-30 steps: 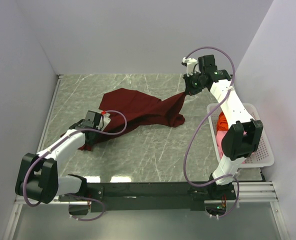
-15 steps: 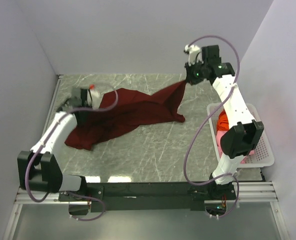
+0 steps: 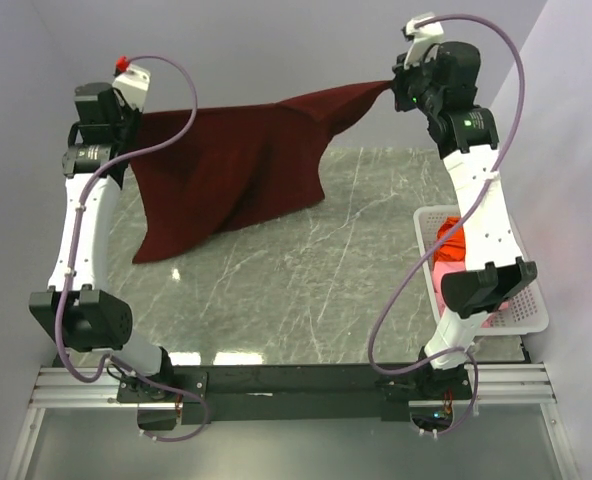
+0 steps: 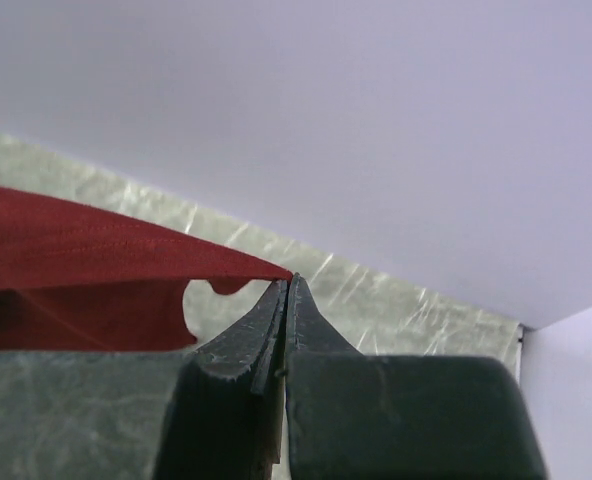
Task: Fold and stack the t-shirts
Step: Flatten the tshirt out
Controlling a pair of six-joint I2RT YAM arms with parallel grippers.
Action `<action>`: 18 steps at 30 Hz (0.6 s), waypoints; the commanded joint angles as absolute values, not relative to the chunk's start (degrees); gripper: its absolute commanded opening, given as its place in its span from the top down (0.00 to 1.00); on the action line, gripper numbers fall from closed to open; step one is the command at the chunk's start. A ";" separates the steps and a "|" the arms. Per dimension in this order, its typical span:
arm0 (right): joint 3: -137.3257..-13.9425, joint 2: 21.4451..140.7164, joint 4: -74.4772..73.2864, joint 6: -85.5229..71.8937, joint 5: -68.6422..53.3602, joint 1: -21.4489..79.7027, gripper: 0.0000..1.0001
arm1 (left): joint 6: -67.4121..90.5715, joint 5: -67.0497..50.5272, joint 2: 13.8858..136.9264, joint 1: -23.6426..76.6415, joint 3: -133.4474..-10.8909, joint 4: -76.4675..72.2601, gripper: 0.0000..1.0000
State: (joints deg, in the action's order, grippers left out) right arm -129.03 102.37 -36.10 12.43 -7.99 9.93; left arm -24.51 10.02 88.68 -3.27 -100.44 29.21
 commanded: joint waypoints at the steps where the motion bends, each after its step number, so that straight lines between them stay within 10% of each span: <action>1: -131.49 94.32 -27.43 10.11 -0.88 9.05 1.00 | -23.99 10.72 83.43 -4.48 -104.33 24.26 1.00; 18: -120.58 61.17 -12.31 14.06 7.47 9.05 1.00 | -25.31 12.31 51.68 -4.66 -94.73 15.99 0.99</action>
State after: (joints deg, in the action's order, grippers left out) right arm -120.53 62.26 -21.26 9.56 -3.31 10.15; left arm -22.98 5.91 51.00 -3.25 -94.04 16.82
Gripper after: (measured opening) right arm 0.007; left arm 0.022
